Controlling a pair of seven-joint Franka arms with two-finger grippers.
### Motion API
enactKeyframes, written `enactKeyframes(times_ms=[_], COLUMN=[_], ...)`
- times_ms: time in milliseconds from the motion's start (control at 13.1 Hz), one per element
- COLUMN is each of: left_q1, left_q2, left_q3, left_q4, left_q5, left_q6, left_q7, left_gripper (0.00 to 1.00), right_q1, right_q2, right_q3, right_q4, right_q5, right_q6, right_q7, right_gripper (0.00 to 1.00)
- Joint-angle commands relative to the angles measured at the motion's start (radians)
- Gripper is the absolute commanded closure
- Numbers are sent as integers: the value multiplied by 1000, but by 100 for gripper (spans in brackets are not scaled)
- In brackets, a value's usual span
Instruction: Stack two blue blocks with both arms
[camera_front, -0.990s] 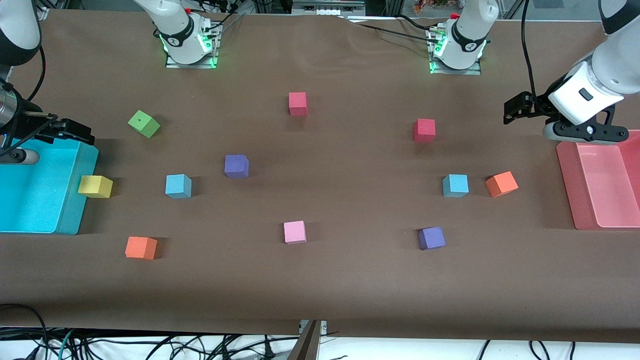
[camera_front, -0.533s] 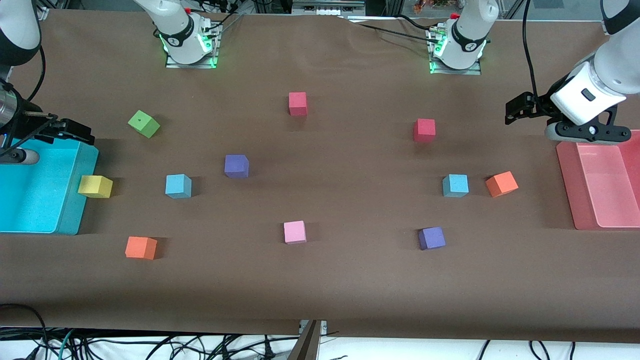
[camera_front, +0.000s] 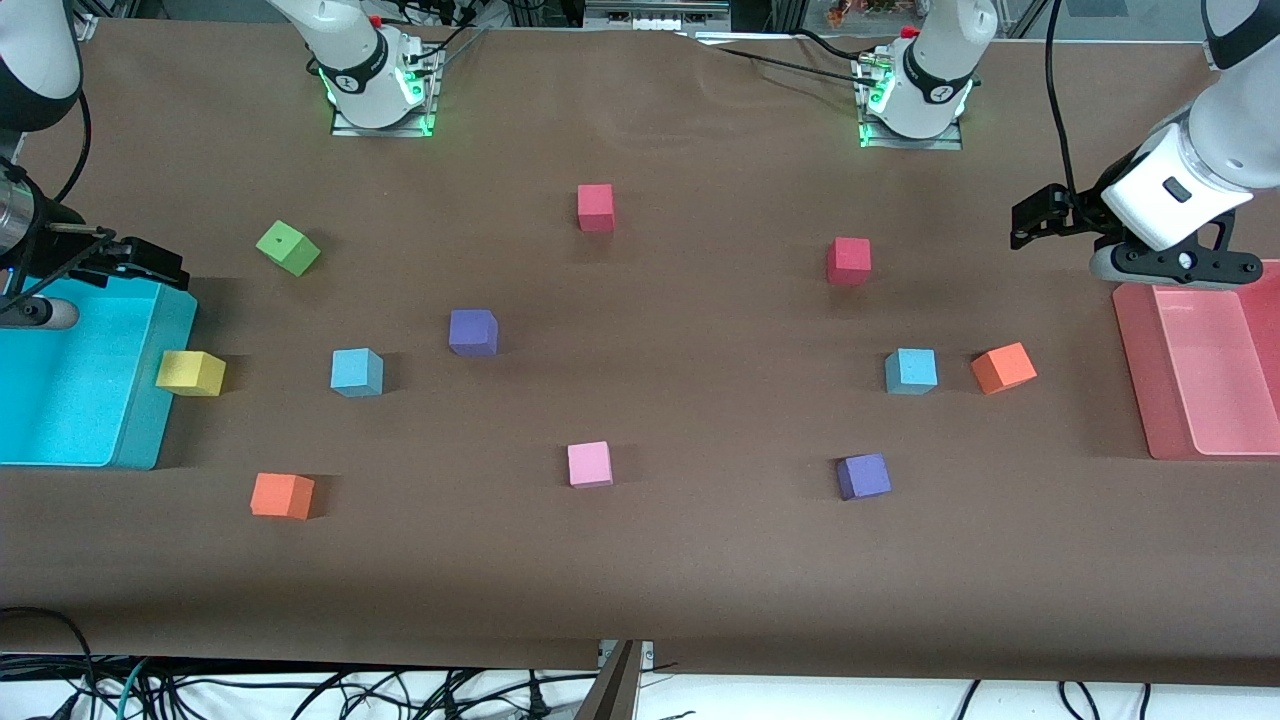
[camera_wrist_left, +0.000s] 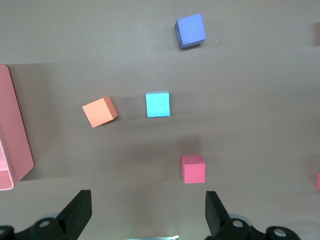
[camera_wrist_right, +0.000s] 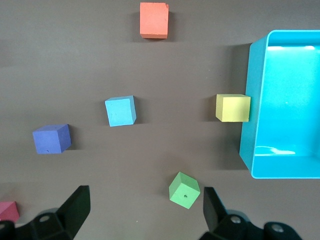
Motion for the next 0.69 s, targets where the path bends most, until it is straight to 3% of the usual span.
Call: enactKeyframes(times_ms=[0, 381, 609], left_q1=[5, 5, 5], left_q2=[-17, -17, -17], left_q3=[-3, -3, -3], left_q4=[-13, -13, -13], left_q5=[16, 16, 16], left_q6=[-2, 0, 0], left_q7=[-2, -2, -2], left_gripper=[0, 0, 0], right_q1=[-2, 72, 116], right_q2=[-6, 69, 169], right_q3=[8, 9, 9], right_q4=[-10, -9, -9], right_q5=[-11, -45, -24], right_q6=[-2, -6, 23], right_q7=[2, -1, -6], right_gripper=[0, 0, 0])
